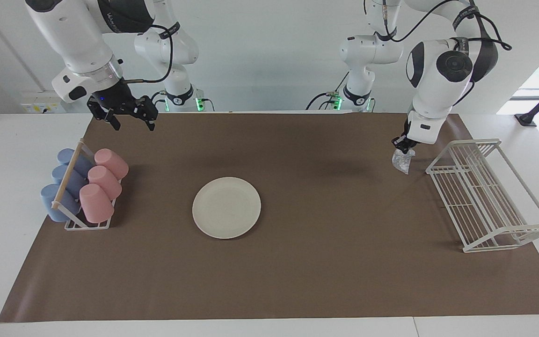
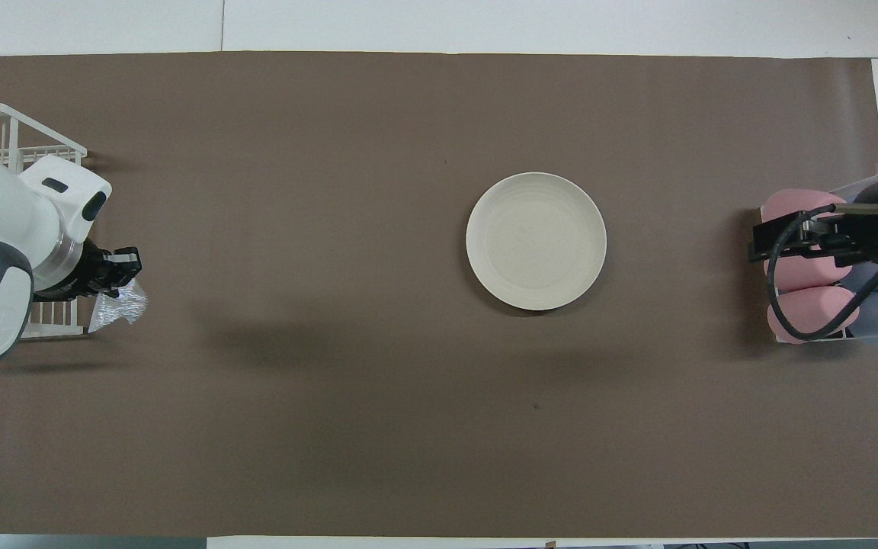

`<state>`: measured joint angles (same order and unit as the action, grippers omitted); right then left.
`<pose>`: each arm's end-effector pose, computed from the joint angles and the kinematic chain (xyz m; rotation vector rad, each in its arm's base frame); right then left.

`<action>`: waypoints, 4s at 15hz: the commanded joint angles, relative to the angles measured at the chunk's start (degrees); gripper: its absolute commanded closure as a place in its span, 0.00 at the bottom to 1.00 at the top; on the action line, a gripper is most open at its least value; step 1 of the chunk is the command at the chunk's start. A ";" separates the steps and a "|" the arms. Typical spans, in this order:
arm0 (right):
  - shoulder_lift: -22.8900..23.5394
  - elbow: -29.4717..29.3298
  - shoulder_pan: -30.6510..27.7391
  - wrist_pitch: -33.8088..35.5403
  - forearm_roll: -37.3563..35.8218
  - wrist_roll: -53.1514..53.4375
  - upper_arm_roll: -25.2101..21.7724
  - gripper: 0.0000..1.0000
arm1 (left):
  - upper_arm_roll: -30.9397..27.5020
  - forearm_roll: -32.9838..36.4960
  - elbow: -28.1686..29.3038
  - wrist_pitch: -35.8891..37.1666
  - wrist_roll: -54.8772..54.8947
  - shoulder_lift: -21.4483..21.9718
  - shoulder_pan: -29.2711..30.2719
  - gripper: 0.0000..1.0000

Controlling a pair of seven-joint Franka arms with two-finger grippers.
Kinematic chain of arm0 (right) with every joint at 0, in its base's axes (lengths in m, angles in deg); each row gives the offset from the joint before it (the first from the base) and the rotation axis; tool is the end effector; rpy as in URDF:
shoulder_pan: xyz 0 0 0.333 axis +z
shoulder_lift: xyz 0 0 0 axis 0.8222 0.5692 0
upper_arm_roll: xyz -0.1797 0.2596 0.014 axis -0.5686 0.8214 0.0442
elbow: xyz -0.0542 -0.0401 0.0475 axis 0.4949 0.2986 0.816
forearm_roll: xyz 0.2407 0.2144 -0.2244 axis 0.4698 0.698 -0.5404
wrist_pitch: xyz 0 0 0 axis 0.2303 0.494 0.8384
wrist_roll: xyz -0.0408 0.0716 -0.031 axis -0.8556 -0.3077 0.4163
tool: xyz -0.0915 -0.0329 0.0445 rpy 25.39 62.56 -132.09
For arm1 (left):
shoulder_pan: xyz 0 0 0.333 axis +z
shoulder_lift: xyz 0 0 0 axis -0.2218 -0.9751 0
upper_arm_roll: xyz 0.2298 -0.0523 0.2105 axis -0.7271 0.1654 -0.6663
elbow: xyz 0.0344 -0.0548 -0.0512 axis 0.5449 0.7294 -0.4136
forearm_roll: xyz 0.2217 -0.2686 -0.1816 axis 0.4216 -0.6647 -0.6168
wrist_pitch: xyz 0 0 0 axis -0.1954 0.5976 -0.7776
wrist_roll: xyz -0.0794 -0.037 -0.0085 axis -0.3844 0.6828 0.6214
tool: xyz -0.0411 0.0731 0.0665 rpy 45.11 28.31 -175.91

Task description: Wipe plate with sponge

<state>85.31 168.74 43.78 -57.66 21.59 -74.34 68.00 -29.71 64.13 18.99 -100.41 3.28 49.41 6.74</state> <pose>0.5412 0.0232 0.6029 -3.1049 0.1040 0.0767 0.5330 -0.0705 0.4969 -2.8279 -0.3367 0.1085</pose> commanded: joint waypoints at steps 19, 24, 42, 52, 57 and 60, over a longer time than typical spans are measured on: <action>-0.58 0.58 12.84 2.36 -1.82 -4.92 -16.83 0.00 | -0.28 51.78 -3.21 -1.38 -7.10 -15.78 -0.25 1.00; -0.66 0.58 12.58 2.45 -1.82 -5.09 -16.75 0.00 | -0.19 48.89 -1.27 -3.66 -9.75 -15.60 -0.25 1.00; -0.31 0.05 12.75 2.19 -1.82 -6.32 -16.66 0.00 | -0.28 30.00 -8.56 -5.60 -10.72 -14.81 -0.07 0.00; -0.14 -0.48 13.02 2.01 -1.82 -6.32 -16.31 0.00 | -0.37 7.95 -19.02 3.19 -10.54 -13.06 0.01 0.00; -0.22 -0.48 13.02 1.92 -1.82 -6.06 -16.22 0.00 | -0.90 -5.51 -19.29 5.90 -3.44 -7.79 3.17 0.00; -0.22 -0.65 13.11 1.83 -1.82 -5.71 -16.13 0.00 | -0.90 -9.82 -19.11 9.77 4.21 -5.76 3.71 0.00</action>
<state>85.84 167.64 56.49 -54.90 21.02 -79.01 51.84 -30.82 57.12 -0.58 -93.23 3.26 42.06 9.95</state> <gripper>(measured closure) 0.000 0.000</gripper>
